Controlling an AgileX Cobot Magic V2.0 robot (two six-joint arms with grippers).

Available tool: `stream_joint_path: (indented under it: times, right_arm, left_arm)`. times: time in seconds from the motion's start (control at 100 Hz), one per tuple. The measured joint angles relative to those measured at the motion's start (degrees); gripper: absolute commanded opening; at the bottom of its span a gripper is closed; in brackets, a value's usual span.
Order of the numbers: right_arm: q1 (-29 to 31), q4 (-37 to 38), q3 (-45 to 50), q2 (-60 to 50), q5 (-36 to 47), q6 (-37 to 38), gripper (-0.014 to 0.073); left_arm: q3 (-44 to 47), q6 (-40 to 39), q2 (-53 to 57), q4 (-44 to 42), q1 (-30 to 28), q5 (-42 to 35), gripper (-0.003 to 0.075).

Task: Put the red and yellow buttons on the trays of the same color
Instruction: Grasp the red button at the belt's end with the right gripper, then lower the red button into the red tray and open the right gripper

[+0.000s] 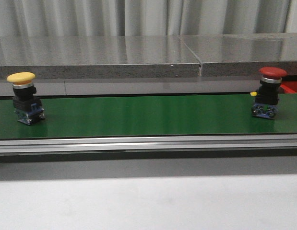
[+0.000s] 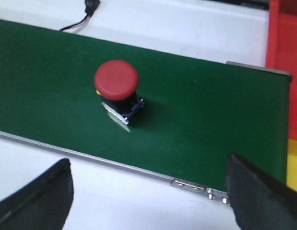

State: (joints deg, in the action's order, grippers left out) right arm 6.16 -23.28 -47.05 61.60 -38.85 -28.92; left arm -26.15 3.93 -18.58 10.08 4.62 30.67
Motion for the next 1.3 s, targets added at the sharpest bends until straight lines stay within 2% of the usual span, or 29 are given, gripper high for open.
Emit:
stream_joint_path:
  times: [0.3, 0.76, 0.83, 0.95, 1.02, 1.18, 1.3]
  right_arm:
    - [-0.4, 0.0, -7.8, 15.5, -3.3, -0.2, 0.0634]
    - [-0.4, 0.0, -13.6, 25.3, -0.4, -1.5, 0.0626]
    - [-0.4, 0.0, -13.6, 26.2, 0.0, -1.6, 0.056]
    - [-0.4, 0.0, -13.6, 27.1, 0.1, -1.8, 0.0307]
    - [-0.4, 0.0, -13.6, 27.2, 0.1, -1.8, 0.0222]
    - [0.4, 0.2, -16.7, 27.2, -2.9, -1.8, 0.0215]
    - [3.2, 0.2, -22.0, 27.2, -6.4, -1.4, 0.0215]
  left_arm:
    - [0.0, 0.0, 0.0, 0.0, 0.0, 0.0, -0.0019]
    - [0.0, 0.0, 0.0, 0.0, 0.0, 0.0, -0.0019]
    - [0.0, 0.0, 0.0, 0.0, 0.0, 0.0, -0.0019]
    - [0.0, 0.0, 0.0, 0.0, 0.0, 0.0, -0.0019]
    - [0.0, 0.0, 0.0, 0.0, 0.0, 0.0, -0.0019]
    - [0.0, 0.0, 0.0, 0.1, 0.0, 0.0, -0.0019]
    - [0.0, 0.0, 0.0, 0.1, 0.0, 0.0, -0.0019]
